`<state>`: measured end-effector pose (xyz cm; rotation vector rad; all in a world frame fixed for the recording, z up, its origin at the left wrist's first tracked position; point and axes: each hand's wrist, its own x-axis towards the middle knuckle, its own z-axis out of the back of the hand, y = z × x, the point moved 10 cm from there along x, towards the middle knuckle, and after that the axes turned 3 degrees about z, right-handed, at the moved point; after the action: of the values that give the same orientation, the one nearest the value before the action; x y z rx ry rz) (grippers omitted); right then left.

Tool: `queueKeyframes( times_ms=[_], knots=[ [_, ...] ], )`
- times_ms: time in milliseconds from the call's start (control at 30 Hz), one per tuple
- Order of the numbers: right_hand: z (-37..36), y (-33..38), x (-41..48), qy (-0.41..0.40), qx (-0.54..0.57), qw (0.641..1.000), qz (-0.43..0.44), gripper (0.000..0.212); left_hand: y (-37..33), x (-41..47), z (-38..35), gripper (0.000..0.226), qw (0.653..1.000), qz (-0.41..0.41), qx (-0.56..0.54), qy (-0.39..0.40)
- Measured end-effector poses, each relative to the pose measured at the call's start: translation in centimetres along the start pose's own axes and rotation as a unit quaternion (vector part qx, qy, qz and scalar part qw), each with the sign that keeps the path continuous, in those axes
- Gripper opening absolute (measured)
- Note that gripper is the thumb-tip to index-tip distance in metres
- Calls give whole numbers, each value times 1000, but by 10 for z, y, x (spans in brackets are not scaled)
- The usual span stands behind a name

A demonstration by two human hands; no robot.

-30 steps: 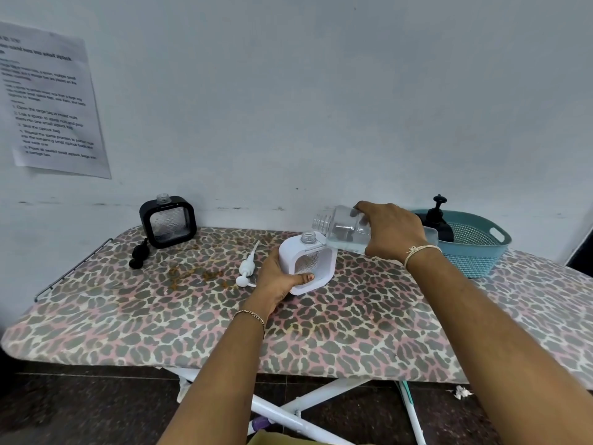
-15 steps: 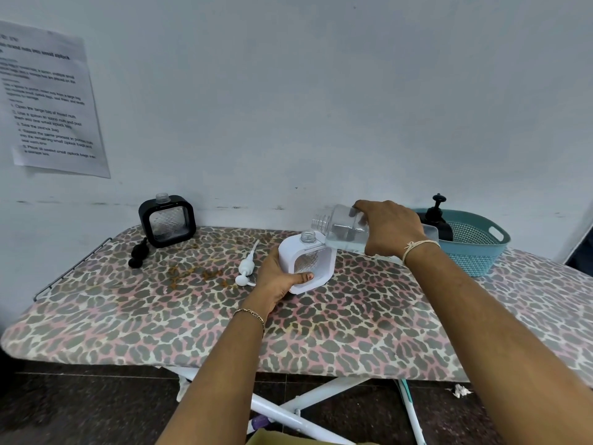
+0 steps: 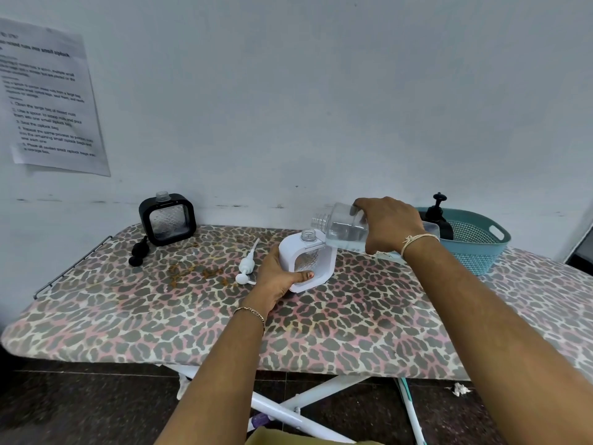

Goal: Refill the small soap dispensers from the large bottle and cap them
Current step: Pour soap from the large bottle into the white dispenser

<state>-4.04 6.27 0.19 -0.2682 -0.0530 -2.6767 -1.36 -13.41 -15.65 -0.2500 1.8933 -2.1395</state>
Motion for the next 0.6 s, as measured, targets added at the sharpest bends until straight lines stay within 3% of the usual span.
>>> queueKeyframes(
  times_ms=[600],
  knots=[
    [5, 5, -3, 8, -7, 1000, -4, 67, -1, -2, -1, 83, 1000, -4, -22, 6]
  ],
)
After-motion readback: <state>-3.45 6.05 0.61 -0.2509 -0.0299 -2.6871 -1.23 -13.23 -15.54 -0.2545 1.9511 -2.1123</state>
